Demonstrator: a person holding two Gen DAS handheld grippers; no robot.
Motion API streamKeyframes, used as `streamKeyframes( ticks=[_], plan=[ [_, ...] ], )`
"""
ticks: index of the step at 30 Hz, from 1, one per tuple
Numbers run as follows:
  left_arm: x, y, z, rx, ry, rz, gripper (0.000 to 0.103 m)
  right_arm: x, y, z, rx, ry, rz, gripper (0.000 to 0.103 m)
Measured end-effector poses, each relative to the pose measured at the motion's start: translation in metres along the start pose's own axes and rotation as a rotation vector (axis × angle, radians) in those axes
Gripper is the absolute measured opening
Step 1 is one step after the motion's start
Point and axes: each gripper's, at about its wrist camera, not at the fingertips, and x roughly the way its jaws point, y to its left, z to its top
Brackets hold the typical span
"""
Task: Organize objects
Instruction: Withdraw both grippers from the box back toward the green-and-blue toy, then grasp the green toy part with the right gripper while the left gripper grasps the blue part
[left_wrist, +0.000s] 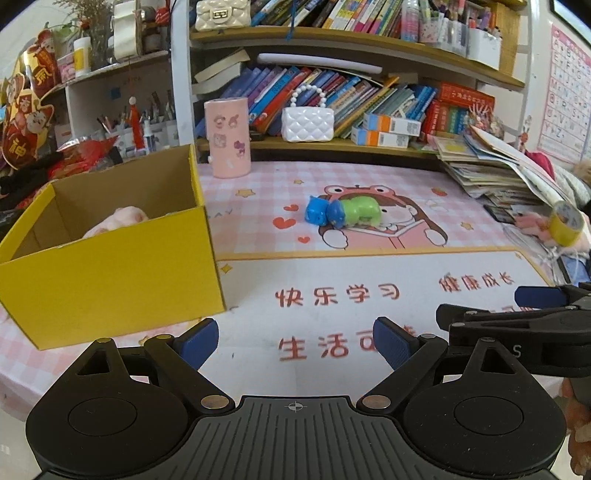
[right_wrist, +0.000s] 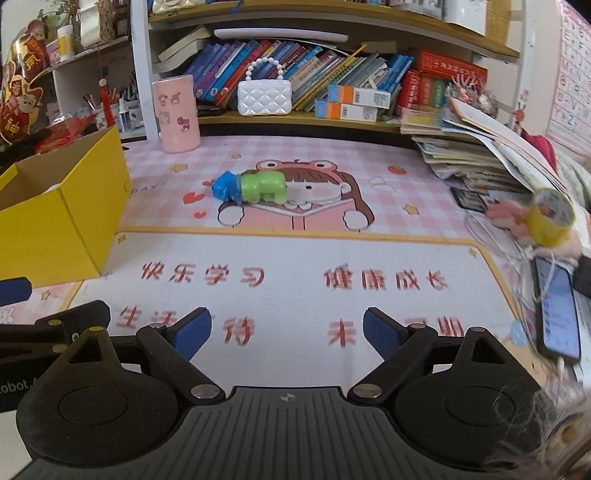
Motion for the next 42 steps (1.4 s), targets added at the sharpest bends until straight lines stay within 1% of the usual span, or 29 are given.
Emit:
streamKeyframes(
  ticks=[11, 17, 21, 25, 28, 31, 36, 40, 42],
  plan=[
    [0.032, -0.018, 0.020, -0.065, 0.024, 0.063, 0.093, 0.045, -0.025, 0.036, -0.063, -0.006, 0.058, 0.089],
    [0.046, -0.033, 0.024, -0.056, 0.052, 0.077, 0.093, 0.067, -0.042, 0.057, -0.056, -0.010, 0.086, 0.089],
    [0.057, -0.042, 0.027, -0.035, 0.062, 0.077, 0.093, 0.080, -0.047, 0.071, -0.056, -0.015, 0.128, 0.089],
    [0.072, -0.049, 0.033, -0.010, 0.071, 0.089, 0.093, 0.100, -0.043, 0.090, -0.080, 0.000, 0.191, 0.089],
    [0.085, -0.051, 0.038, -0.006, 0.082, 0.097, 0.093, 0.123, -0.038, 0.105, -0.090, 0.028, 0.239, 0.089],
    [0.095, -0.053, 0.044, -0.004, 0.084, 0.111, 0.093, 0.144, -0.031, 0.117, -0.126, 0.051, 0.274, 0.089],
    [0.108, -0.054, 0.054, -0.007, 0.092, 0.134, 0.093, 0.176, -0.017, 0.134, -0.182, 0.080, 0.304, 0.089],
    [0.114, -0.054, 0.059, 0.006, 0.101, 0.146, 0.093, 0.197, -0.007, 0.143, -0.185, 0.100, 0.327, 0.089],
    [0.117, -0.055, 0.061, 0.007, 0.107, 0.155, 0.093, 0.206, -0.003, 0.145, -0.187, 0.109, 0.317, 0.089]
  ],
)
